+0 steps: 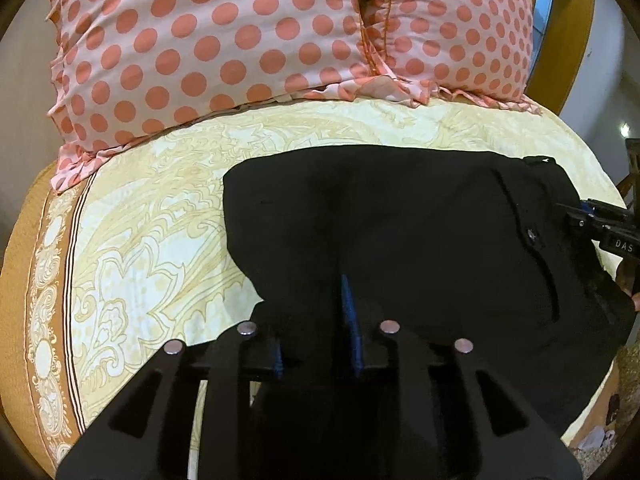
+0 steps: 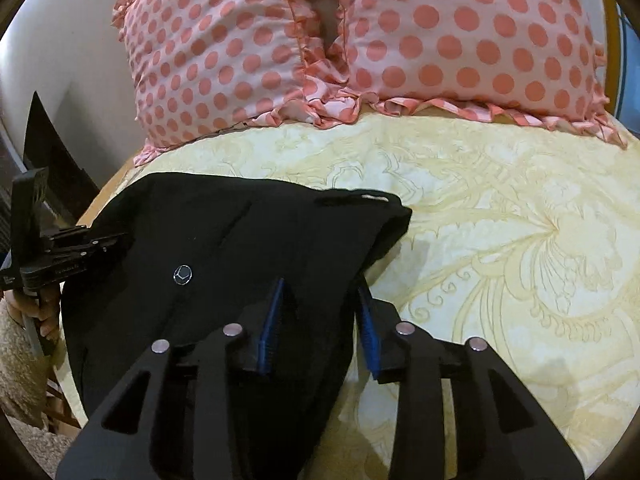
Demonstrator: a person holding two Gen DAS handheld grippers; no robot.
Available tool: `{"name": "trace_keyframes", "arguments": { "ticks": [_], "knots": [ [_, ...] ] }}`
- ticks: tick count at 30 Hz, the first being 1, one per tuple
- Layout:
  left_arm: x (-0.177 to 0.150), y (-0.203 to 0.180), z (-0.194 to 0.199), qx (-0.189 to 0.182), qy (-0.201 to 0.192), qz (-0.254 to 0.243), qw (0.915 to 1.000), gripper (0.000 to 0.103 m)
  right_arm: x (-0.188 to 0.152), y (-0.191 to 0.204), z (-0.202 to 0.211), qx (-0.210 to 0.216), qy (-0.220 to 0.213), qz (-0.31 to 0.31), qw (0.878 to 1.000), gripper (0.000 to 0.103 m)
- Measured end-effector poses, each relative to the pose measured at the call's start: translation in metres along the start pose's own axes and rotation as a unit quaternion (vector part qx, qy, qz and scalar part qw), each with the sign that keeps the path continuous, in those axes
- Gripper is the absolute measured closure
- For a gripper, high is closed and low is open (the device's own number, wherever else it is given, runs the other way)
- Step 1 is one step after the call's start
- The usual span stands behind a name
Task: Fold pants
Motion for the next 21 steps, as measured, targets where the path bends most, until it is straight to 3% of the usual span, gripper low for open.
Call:
{"name": "trace_keyframes", "arguments": {
  "ticks": [1,3,6,10,16,21],
  "knots": [
    [0.000,-0.002,0.002,-0.001,-0.005,0.003,1.0000,0.092,0.001,0.005,0.005,-0.012,-0.011,0.021,1.000,0.080],
    [0.003,-0.007,0.011,0.004,-0.021,-0.007,0.9997,0.093,0.003,0.013,0.015,-0.035,-0.029,0.053,0.998,0.083],
    [0.007,-0.011,0.017,0.005,-0.033,-0.007,0.9994,0.093,0.006,0.016,0.027,-0.019,-0.046,0.040,0.998,0.087],
    [0.015,-0.016,0.024,-0.004,-0.044,-0.002,0.9990,0.093,0.013,0.030,0.037,-0.027,-0.063,0.069,0.995,0.088],
    [0.040,0.003,0.029,-0.020,-0.058,0.041,0.9973,0.093,0.054,0.021,0.022,0.016,-0.062,0.033,0.997,0.088],
    [0.073,0.020,0.030,0.011,-0.091,0.050,0.9945,0.093,0.098,0.013,-0.009,0.030,-0.065,0.014,0.997,0.088]
  ]
}}
Point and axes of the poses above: each gripper's, at about its wrist camera, not at the fingertips, and z roughly against the way its jaws point, y to its left, x to its top, the point moved 10 cm from there along -z, roughly the way its jaws point, and after that the axes turned 1 degree about -y, right-handed, at the moved point
